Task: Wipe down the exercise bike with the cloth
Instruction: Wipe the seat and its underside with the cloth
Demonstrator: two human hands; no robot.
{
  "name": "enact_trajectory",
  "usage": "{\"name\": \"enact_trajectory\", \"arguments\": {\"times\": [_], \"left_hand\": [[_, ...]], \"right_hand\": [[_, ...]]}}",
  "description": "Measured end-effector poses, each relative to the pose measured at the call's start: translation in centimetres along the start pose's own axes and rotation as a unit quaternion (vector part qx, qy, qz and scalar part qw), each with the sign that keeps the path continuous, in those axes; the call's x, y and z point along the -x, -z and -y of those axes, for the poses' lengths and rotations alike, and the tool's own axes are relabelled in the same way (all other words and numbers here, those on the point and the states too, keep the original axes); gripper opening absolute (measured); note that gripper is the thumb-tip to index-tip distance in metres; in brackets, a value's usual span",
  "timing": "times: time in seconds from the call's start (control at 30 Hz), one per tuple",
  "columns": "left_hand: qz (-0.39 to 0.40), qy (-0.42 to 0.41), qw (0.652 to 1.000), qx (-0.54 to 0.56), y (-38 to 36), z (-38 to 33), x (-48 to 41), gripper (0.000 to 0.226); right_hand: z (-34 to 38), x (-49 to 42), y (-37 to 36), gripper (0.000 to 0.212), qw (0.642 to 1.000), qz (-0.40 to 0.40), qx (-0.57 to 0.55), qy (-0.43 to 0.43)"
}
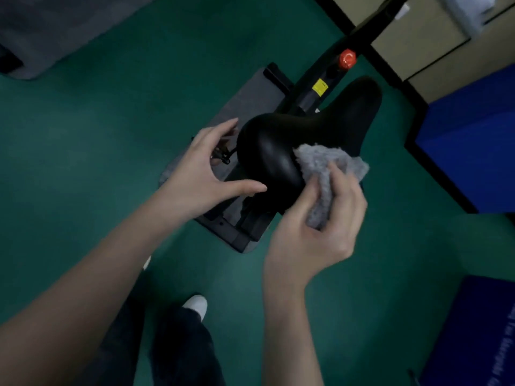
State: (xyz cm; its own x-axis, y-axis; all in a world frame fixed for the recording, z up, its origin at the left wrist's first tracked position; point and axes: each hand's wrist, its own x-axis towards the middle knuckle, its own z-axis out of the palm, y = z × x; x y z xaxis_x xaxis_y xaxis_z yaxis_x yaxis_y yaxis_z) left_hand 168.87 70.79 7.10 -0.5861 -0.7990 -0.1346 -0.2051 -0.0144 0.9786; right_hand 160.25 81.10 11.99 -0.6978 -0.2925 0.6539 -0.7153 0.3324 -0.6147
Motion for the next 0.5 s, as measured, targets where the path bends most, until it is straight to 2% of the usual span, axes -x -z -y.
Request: {"name": "enact_trajectory", "arguments": {"times": [0.13,0.27,0.4,0.5], "left_hand": [[0.045,-0.017,0.998,-0.029,0.9,-1.2,-0.9,0.107],[0.065,-0.027,0.997,-0.032,1.3,-1.7,-1.4,0.096],[0.079,-0.038,0.995,-0.038,1.6,-1.5,-1.8,0.088],[0.096,-0.045,0.993,-0.048,2.1,-1.5,-2.2,0.080]], "right_hand": [[-0.4,0.8,-0.3,0.018,0.998,-0.046,0.026,-0.036],[-0.9,0.6,0.1,0.020,0.973,-0.159,0.021,-0.164],[-1.9,-0.6,0.0,0.019,0.893,-0.284,-0.069,-0.343],[-3.9,-1.4,0.5,0.022,0.819,-0.301,-0.176,-0.456]]}}
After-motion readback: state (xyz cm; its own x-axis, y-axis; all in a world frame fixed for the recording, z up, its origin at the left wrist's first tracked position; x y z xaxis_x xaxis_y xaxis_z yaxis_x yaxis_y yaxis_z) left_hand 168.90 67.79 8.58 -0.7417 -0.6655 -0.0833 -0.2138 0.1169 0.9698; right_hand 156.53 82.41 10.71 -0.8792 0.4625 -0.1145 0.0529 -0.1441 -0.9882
